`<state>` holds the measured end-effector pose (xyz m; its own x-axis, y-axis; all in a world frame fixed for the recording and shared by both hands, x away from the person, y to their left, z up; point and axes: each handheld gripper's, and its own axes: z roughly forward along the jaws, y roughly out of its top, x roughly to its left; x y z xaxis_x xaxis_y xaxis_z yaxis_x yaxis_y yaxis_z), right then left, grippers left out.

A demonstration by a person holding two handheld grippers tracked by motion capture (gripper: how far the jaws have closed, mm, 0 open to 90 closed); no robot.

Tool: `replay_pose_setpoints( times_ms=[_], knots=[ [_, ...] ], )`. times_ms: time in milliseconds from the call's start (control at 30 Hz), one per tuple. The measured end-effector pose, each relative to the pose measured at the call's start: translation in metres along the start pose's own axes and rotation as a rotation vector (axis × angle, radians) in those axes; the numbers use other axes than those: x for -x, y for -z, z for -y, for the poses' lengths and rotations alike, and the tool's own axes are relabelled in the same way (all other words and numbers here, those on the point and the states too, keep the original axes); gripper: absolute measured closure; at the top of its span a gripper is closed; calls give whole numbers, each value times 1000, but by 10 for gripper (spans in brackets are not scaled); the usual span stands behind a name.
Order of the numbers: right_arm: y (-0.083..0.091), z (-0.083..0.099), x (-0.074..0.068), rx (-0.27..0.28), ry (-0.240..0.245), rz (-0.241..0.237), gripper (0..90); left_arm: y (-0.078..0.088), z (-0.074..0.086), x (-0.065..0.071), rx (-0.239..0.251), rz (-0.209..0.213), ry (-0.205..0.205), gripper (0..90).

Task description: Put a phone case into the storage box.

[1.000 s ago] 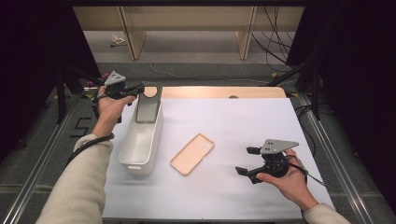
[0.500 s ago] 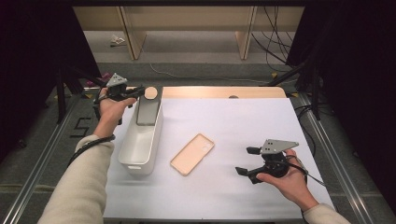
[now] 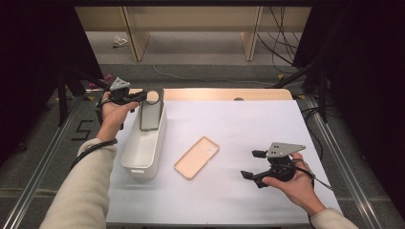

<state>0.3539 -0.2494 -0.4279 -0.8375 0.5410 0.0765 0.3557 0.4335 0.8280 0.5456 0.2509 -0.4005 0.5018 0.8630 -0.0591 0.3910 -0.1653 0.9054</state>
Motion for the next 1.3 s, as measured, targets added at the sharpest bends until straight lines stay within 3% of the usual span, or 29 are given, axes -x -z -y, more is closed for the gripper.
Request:
replay_pose_setpoints(
  times_ms=[300,533,800,1000,1133,1300],
  knots=[
    [0,0,0,-2,0,-1,140,-2,-7,1,-42,-41,-36,749],
    [-1,0,0,-3,0,-6,140,-5,-9,2,-99,-123,-10,683],
    [-1,1,0,-8,0,-4,142,-8,-12,3,-130,-175,-1,613],
    [-1,1,0,-7,-1,-6,142,-9,-13,5,-138,-182,24,527],
    [-1,0,0,-5,1,-8,142,-5,-13,6,-131,-179,23,522],
    [-2,1,0,-12,3,-6,142,2,-13,10,-118,-151,71,445]
  ],
)
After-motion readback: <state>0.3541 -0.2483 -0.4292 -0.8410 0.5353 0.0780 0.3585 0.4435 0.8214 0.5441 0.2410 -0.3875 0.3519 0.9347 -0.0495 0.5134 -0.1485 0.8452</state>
